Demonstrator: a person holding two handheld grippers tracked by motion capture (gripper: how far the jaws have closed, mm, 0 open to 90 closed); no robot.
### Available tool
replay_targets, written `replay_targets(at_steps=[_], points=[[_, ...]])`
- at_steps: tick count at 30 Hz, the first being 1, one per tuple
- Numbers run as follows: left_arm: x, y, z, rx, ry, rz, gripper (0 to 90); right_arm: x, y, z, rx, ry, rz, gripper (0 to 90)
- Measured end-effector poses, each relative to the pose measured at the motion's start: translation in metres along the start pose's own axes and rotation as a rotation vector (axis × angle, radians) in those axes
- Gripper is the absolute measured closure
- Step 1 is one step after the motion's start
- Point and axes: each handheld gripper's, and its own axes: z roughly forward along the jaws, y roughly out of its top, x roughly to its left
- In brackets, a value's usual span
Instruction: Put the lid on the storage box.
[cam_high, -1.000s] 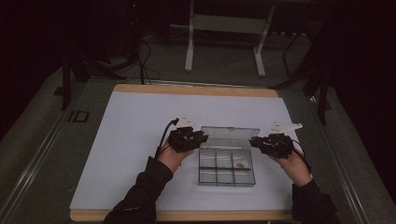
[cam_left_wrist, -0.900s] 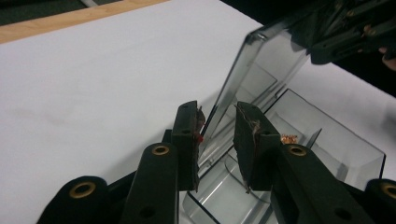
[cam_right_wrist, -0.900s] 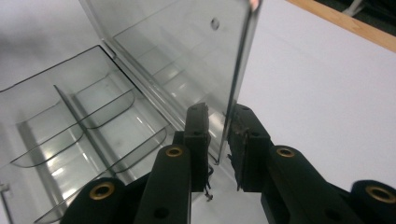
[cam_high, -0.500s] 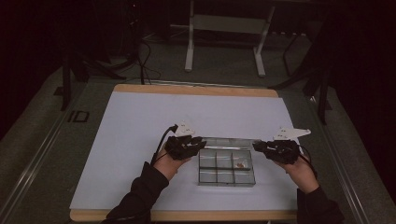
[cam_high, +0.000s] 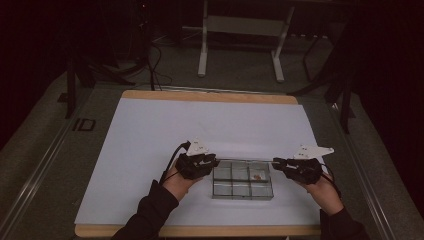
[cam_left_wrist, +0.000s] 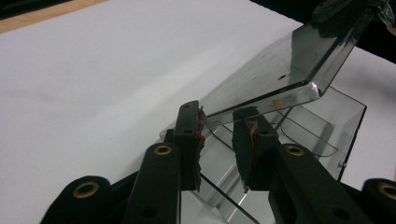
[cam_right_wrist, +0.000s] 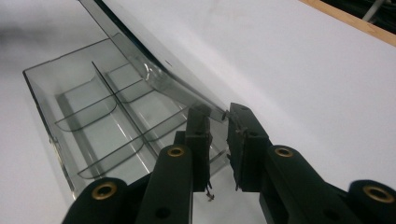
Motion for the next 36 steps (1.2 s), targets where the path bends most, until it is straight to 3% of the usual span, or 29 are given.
replay_targets(at_steps=[4,13,21,24,36], points=[[-0.003,-0.003,0.000,0.008,0.005,0.011,71.7,0.002,-0.002,0.000,0.006,-0.001,-0.015,78.4],[-0.004,-0.017,0.000,0.014,-0.016,0.000,70.2,0.003,-0.012,0.000,0.010,0.032,0.011,76.5],[-0.002,-0.024,0.001,0.026,-0.015,-0.021,61.7,0.001,-0.020,0.004,0.020,0.037,0.045,66.5],[0.001,-0.028,0.003,0.030,-0.014,-0.041,61.0,0.000,-0.024,0.006,0.023,0.038,0.065,56.9],[0.002,-0.036,0.006,0.059,-0.007,-0.043,61.0,-0.003,-0.033,0.008,0.034,0.027,0.107,54.7]])
